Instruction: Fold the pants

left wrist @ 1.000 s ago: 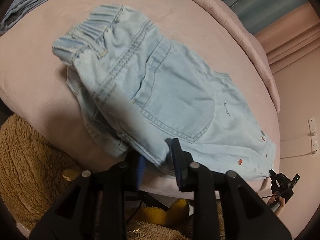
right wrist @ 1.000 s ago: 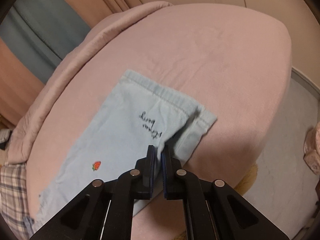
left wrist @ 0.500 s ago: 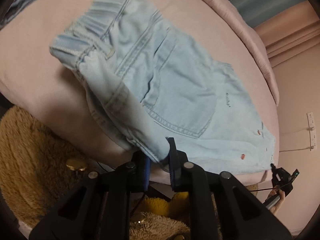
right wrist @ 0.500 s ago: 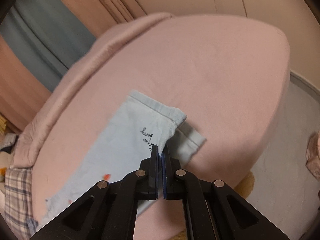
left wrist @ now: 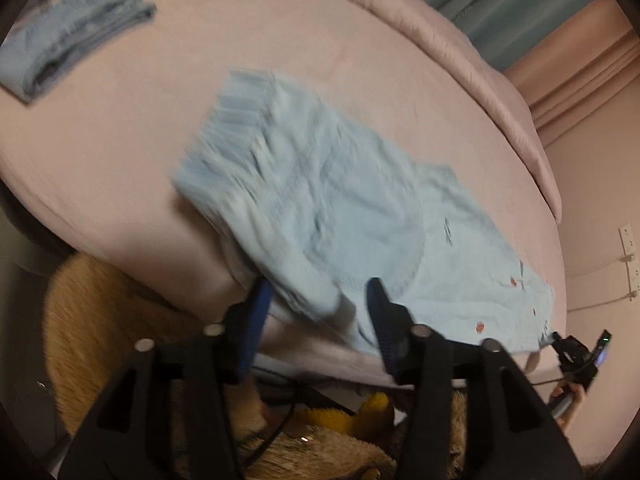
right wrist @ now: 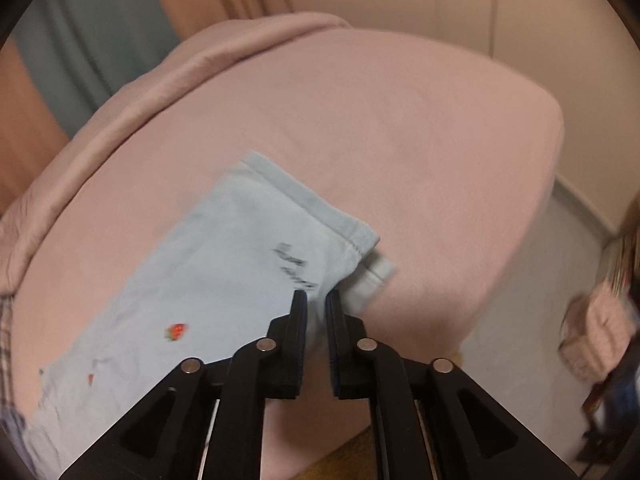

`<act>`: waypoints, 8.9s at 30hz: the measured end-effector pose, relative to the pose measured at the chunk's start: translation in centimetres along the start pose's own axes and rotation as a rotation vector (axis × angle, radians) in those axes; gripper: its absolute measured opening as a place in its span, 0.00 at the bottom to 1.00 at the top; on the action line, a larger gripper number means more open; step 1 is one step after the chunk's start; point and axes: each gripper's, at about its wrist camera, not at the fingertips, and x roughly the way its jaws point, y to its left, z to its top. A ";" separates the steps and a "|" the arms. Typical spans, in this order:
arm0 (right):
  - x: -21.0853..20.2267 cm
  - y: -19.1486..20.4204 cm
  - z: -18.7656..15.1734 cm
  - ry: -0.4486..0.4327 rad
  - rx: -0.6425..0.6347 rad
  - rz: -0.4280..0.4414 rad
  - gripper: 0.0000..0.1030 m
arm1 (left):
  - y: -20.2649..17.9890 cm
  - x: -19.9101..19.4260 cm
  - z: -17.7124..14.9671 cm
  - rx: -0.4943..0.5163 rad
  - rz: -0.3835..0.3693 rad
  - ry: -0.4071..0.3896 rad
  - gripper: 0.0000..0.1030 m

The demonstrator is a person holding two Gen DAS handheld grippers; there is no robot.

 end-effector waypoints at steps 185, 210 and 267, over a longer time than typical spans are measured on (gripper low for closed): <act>4.4 -6.0 6.8 0.004 0.045 -0.009 0.04 | -16.1 12.2 -3.7 0.393 -0.179 0.284 0.45; 3.2 -6.9 5.5 -0.008 0.072 -0.093 0.02 | -17.6 10.2 -5.1 0.434 -0.234 0.245 0.55; 1.3 -2.5 6.9 -0.127 0.106 0.355 0.13 | -14.4 7.8 -4.4 0.282 -0.240 0.166 0.74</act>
